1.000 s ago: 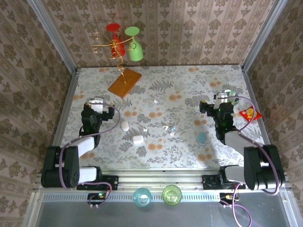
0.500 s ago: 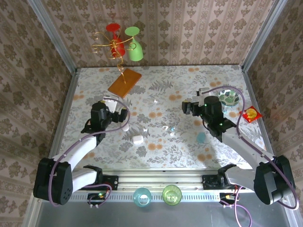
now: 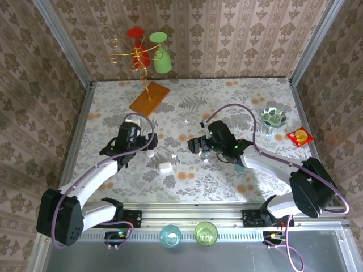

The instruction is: Insert wireless bluetooth earbuds into charging case

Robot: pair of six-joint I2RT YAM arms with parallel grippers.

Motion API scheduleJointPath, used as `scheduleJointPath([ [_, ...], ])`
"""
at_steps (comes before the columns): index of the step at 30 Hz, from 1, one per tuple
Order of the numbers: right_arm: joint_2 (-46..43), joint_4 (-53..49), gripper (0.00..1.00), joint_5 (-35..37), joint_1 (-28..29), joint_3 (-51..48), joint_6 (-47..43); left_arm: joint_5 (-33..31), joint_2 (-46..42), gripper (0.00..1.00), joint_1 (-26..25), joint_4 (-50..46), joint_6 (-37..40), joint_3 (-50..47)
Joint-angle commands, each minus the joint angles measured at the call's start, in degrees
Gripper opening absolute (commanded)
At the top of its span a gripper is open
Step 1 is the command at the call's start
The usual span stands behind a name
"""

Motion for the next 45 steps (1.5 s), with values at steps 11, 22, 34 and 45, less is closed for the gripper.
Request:
scheduleJointPath([
  [11, 4.65, 3.53, 1.00, -1.28, 0.75, 2.57, 0.70, -7.14, 11.78, 0.86, -7.19, -5.71, -13.57, 2.91],
  [22, 6.06, 4.69, 1.00, -1.19, 0.76, 2.38, 0.83, -6.14, 20.27, 0.59, -8.68, -5.51, -14.84, 5.06],
  [34, 5.70, 4.55, 1.00, -1.01, 0.76, 2.32, 1.46, -6.15, 22.16, 0.43, -8.84, -5.30, -15.20, 5.07],
  [45, 2.51, 2.89, 1.00, -3.87, -0.22, 2.58, 4.33, -3.95, 16.17, 0.31, -10.33, -1.64, -2.85, 5.01],
])
